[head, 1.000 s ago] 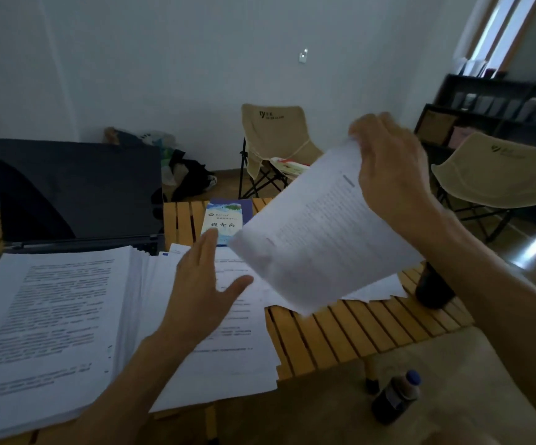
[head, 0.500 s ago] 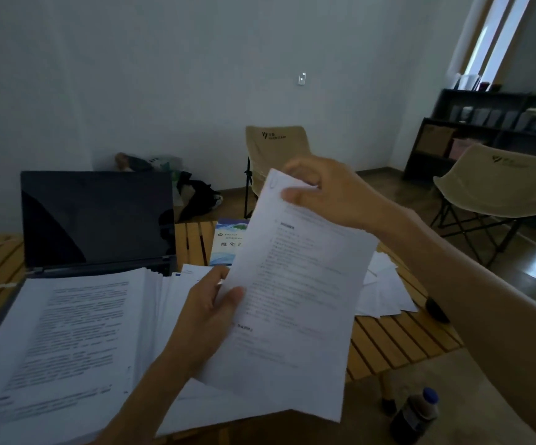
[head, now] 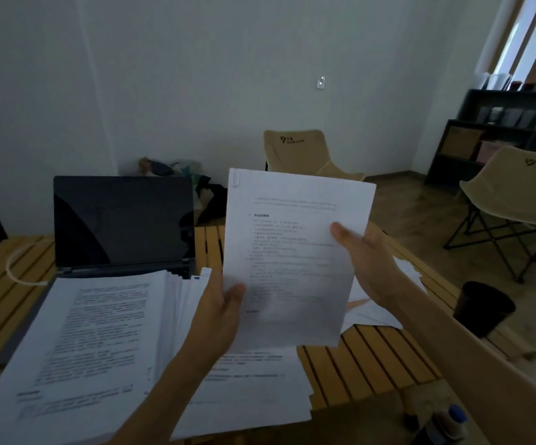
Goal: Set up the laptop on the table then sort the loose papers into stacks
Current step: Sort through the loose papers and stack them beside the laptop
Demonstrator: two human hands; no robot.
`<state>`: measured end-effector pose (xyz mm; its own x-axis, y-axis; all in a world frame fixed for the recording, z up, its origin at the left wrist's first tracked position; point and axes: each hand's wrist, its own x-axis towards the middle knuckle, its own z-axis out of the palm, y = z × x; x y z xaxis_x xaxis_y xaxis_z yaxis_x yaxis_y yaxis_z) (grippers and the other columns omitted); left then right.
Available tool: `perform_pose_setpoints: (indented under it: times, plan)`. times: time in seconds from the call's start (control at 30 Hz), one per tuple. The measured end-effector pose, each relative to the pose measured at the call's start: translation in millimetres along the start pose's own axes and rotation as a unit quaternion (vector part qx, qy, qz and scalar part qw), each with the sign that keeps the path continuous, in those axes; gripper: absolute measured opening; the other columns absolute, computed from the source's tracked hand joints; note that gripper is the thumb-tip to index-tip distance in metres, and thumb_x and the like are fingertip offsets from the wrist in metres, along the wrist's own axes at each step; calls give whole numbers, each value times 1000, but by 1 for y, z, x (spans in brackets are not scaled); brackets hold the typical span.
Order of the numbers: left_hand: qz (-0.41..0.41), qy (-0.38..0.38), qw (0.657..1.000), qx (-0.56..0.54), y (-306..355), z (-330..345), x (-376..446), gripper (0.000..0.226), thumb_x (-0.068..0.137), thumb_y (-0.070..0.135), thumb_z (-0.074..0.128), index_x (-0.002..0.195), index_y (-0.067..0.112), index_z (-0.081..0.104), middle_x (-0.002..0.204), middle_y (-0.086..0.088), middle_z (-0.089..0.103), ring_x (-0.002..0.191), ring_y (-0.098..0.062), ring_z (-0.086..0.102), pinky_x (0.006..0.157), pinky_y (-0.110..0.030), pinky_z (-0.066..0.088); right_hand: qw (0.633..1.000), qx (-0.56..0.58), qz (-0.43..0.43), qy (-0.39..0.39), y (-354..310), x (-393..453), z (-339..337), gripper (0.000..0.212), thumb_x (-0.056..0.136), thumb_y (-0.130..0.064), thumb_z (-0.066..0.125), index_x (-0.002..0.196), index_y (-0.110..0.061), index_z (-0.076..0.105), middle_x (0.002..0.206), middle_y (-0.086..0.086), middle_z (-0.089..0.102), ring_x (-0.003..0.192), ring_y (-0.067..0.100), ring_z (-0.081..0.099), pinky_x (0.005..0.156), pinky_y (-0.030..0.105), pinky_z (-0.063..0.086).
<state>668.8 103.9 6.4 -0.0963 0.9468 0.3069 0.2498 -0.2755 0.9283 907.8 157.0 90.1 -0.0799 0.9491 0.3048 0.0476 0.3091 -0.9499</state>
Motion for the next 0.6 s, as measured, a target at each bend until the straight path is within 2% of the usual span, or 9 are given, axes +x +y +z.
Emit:
perform_pose_setpoints:
  times: [0.07, 0.1, 0.17, 0.2, 0.3, 0.37, 0.43, 0.5, 0.6]
  plan:
    - [-8, 26, 1000, -13, -2, 0, -4, 51, 101, 6, 46, 139, 38, 37, 128, 22, 54, 113, 13, 52, 93, -5, 42, 1000, 25, -17, -2, 3, -4, 6, 23, 100, -19, 55, 121, -13, 65, 114, 6, 73, 104, 25, 71, 85, 41, 60]
    - [-22, 35, 999, -12, -5, 1, -7, 54, 99, -1, 44, 142, 31, 38, 125, 21, 56, 108, 14, 53, 92, -4, 43, 1000, 19, -11, -3, 10, -10, 12, 23, 99, -20, 58, 119, -13, 66, 111, 5, 73, 103, 24, 71, 82, 38, 61]
    - [-56, 36, 998, -5, -13, 5, -14, 56, 96, -7, 43, 143, 23, 39, 119, 14, 60, 103, 11, 57, 96, -13, 47, 999, -23, 46, -6, 33, -27, 24, 18, 95, -22, 65, 111, -19, 71, 104, -3, 75, 101, 20, 71, 77, 29, 60]
    - [-73, 38, 997, 0, -13, 6, -16, 56, 95, -7, 43, 142, 22, 40, 114, 11, 62, 97, 10, 59, 92, -14, 50, 996, -39, 79, -4, 44, -34, 29, 16, 93, -21, 68, 109, -24, 72, 102, -7, 76, 101, 18, 70, 76, 27, 59]
    - [-97, 75, 992, 20, 2, -2, -8, 45, 92, -4, 43, 128, 22, 46, 96, 7, 62, 71, 3, 59, 56, -8, 47, 992, -44, 111, 48, 56, -33, 35, 22, 90, -10, 67, 107, -22, 72, 100, -6, 75, 97, 17, 70, 75, 30, 58]
    - [-103, 109, 986, 73, 10, -12, -3, 31, 93, 1, 45, 119, 18, 42, 93, 3, 58, 69, -4, 54, 52, -18, 44, 987, -83, 125, 53, 51, -24, 39, 23, 89, -7, 62, 109, -17, 68, 96, -6, 72, 87, 13, 68, 65, 23, 53]
    - [-134, 99, 975, 146, 6, -19, -10, 36, 94, 4, 46, 126, 17, 36, 95, 2, 53, 72, -13, 52, 59, -27, 42, 979, -129, 160, -10, 52, -20, 48, 23, 88, -7, 58, 108, -16, 64, 94, -3, 69, 83, 13, 66, 59, 22, 51]
    - [-182, 46, 955, 230, -4, -22, -19, 52, 91, 5, 48, 139, 15, 28, 107, -1, 46, 89, -20, 49, 77, -32, 42, 961, -147, 218, -85, 67, -21, 58, 24, 86, -5, 58, 108, -12, 64, 100, 5, 70, 88, 21, 67, 67, 30, 58]
    - [-160, -4, 894, 418, -22, -20, -22, 61, 90, 11, 47, 146, 12, 23, 135, -12, 38, 119, -28, 41, 104, -42, 35, 939, -117, 302, -118, 102, -30, 71, 28, 88, -1, 59, 115, -4, 64, 112, 13, 68, 94, 24, 65, 69, 29, 57]
